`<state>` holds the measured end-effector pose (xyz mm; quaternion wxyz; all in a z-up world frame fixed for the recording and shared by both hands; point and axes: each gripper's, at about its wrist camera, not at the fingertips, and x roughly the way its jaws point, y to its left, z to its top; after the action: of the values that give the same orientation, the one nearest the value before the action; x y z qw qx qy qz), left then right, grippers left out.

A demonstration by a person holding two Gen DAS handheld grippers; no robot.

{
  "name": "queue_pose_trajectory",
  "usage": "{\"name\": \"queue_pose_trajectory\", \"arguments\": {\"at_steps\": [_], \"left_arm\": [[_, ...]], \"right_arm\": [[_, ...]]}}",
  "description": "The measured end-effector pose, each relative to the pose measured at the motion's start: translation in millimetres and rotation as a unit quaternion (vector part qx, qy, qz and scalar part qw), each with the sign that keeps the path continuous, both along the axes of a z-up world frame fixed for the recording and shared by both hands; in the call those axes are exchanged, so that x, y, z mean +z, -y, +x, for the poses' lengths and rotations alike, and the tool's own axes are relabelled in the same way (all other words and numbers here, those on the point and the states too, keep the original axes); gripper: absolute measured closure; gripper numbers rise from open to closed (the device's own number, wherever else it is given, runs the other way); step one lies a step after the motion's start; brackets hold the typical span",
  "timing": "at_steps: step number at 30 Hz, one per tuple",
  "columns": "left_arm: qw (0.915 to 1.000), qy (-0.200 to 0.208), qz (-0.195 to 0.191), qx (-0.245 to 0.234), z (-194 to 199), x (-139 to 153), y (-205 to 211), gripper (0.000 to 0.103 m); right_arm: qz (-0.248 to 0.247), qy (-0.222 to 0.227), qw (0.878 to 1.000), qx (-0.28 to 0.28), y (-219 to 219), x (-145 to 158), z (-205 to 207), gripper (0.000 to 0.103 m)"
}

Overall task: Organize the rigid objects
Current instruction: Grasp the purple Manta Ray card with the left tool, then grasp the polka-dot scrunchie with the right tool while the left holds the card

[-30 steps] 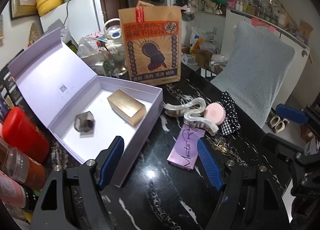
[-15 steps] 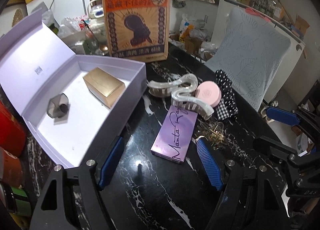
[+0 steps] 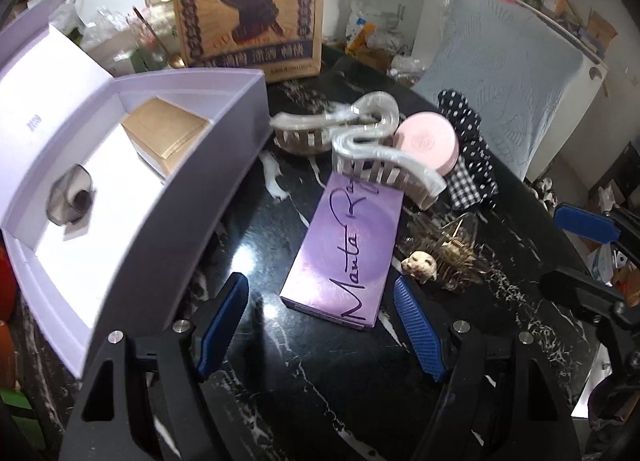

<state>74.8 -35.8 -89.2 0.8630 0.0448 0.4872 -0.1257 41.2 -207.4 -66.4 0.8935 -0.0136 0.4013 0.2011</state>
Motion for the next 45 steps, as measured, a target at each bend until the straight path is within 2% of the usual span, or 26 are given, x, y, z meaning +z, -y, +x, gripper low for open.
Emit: {"name": "queue_pose_trajectory", "arguments": {"at_steps": [6,8,10,15,33,39,42,45], "left_arm": [[1.0,0.002,-0.003,-0.008,6,-10,4,0.029],[0.9998,0.013,0.006,-0.016,8,-11,7,0.036],[0.9995,0.021,0.007,-0.024,9,-10,10,0.047],[0.9993,0.027,0.013,-0.024,10,-10,11,0.051],[0.9989,0.017,0.008,0.043,-72,-9,-29,0.051],[0.9981,0.028,0.011,0.053,-72,-10,-34,0.051],[0.9981,0.026,0.013,0.053,-67,-10,-30,0.041],[0.9978,0.033,0.01,0.056,-63,-11,-30,0.039]], "right_arm": [[0.001,-0.003,1.0,-0.011,7,-3,4,0.033],[0.0,-0.004,1.0,-0.013,8,-4,5,0.033],[0.001,-0.006,1.0,-0.015,8,-4,6,0.033],[0.009,-0.01,1.0,-0.016,9,-5,7,0.033],[0.009,-0.019,1.0,0.016,-13,-14,-2,0.033],[0.01,-0.014,1.0,0.012,-14,-11,-2,0.033],[0.018,-0.014,1.0,0.006,-10,-9,-1,0.033],[0.018,-0.01,1.0,-0.008,-5,-6,2,0.033]]}}
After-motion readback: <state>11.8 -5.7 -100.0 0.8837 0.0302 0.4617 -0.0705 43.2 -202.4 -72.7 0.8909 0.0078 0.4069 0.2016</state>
